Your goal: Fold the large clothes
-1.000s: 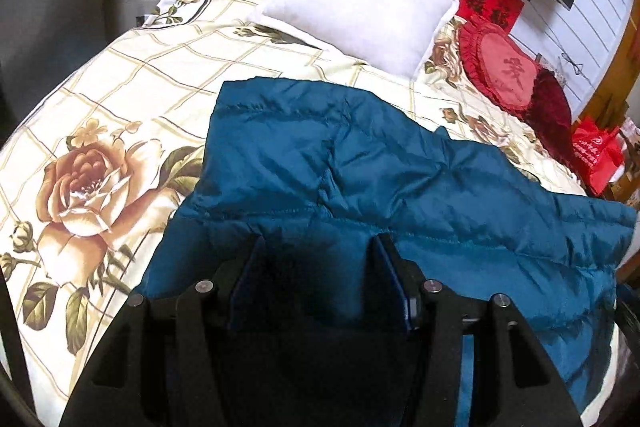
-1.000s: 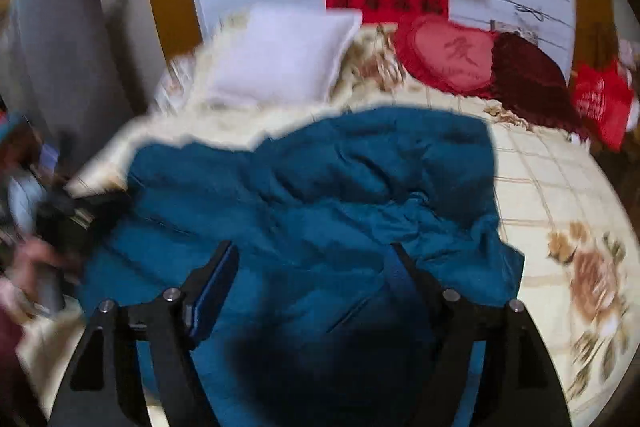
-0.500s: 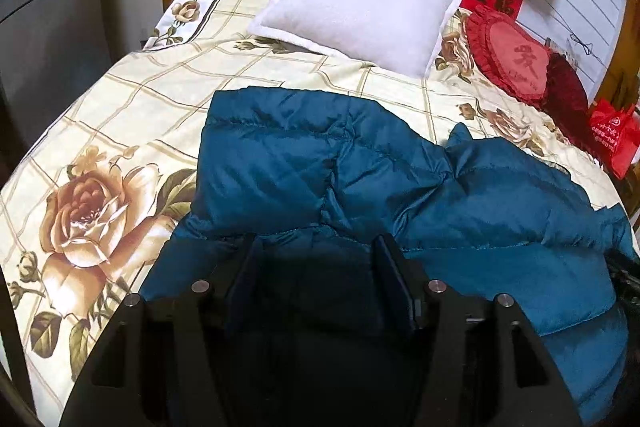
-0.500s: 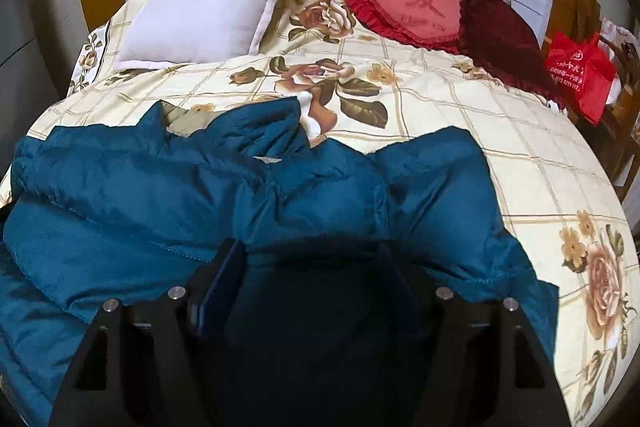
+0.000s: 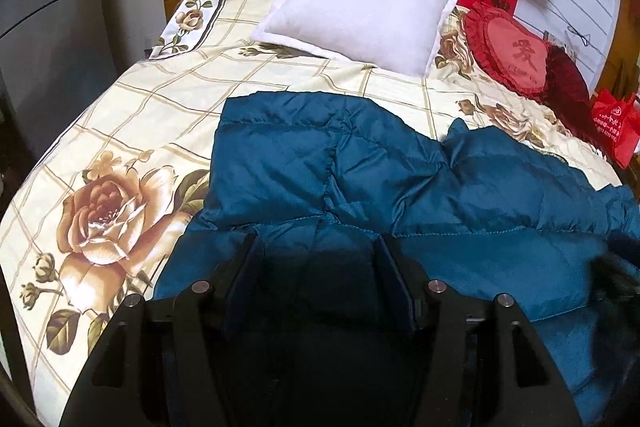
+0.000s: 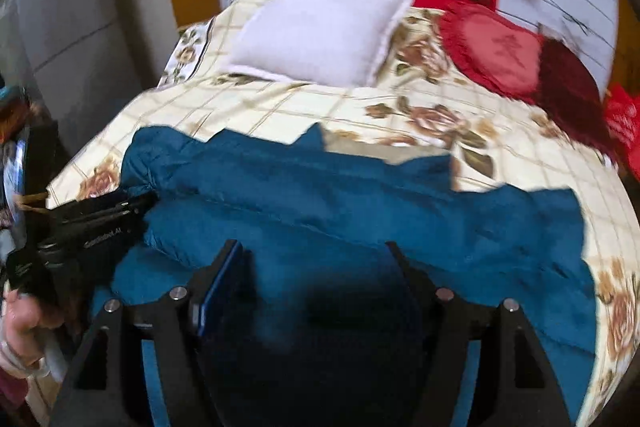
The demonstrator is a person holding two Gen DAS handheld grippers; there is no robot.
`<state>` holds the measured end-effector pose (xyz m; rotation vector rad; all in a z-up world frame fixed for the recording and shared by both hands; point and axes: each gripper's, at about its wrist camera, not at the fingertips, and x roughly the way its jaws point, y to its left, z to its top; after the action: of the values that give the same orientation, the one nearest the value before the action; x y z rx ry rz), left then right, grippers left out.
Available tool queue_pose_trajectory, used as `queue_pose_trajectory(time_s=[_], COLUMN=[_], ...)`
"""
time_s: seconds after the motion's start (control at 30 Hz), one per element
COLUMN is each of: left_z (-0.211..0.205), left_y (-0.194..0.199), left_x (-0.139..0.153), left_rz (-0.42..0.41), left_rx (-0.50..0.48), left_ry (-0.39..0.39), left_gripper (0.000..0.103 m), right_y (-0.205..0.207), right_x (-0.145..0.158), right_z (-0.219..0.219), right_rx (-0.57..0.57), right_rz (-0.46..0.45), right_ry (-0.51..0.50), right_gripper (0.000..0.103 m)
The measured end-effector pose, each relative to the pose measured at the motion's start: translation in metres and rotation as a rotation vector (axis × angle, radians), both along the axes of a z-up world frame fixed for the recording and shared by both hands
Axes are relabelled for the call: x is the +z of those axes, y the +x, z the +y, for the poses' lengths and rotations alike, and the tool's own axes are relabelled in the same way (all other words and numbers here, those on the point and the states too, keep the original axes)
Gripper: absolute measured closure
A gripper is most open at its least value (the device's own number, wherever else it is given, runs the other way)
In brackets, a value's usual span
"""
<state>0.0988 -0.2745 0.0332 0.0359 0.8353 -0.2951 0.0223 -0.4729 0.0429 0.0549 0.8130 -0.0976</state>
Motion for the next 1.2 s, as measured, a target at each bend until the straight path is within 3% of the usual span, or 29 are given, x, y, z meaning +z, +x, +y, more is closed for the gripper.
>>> queue_pose_trajectory(time_s=[0.2,0.33,0.43,0.57,0.8,0.87,0.93,1.0,1.13,1.2], left_z=[0.002,0.006,0.017,0.041,0.099,0.108,0.111,0.105,0.089,0.088], left_y=[0.005,-0.003,-0.015,-0.032,-0.049,-0.047,-0.049,-0.051,-0.059,-0.061], left_x=[0.0,0.005,0.009,0.013,0.001,-0.013,-0.022,-0.025,-0.025,-0.023], left_rz=[0.009,0.007,0.007,0.001,0.033,0.075,0.087,0.068,-0.001,-0.004], left_rx=[-0.003,-0.019,-0.034,-0.042,0.016,0.034,0.037,0.031,0.009,0.003], left_ry=[-0.024,0.001,-0.001,-0.021,-0.071,-0.086,-0.096,-0.06,0.066,0.085], left_gripper=[0.062,0.062,0.062,0.062,0.062,0.062,0.062,0.061,0.061,0.061], right_y=[0.028,0.021,-0.008,-0.067,-0.143,-0.145,-0.142,-0.139,-0.136,-0.141], right_x=[-0.036,-0.031,-0.011,0.01,0.011,0.001,-0.015,-0.03,-0.036,-0.03], right_z=[-0.018,-0.017,-0.019,-0.036,-0.109,-0.132,-0.154,-0.17,-0.176,-0.171], right_rx=[-0.102,-0.102,-0.076,-0.095,-0.326,-0.4,-0.425,-0.453,-0.472,-0.463], right_rz=[0.04,0.049,0.008,-0.021,-0.012,0.024,0.05,0.041,0.027,0.026], right_ry=[0.076,0.074,0.094,0.029,-0.156,-0.13,-0.031,0.078,0.087,0.075], right_gripper=[0.025,0.025,0.025,0.024,0.023,0.023,0.023,0.019,0.011,0.012])
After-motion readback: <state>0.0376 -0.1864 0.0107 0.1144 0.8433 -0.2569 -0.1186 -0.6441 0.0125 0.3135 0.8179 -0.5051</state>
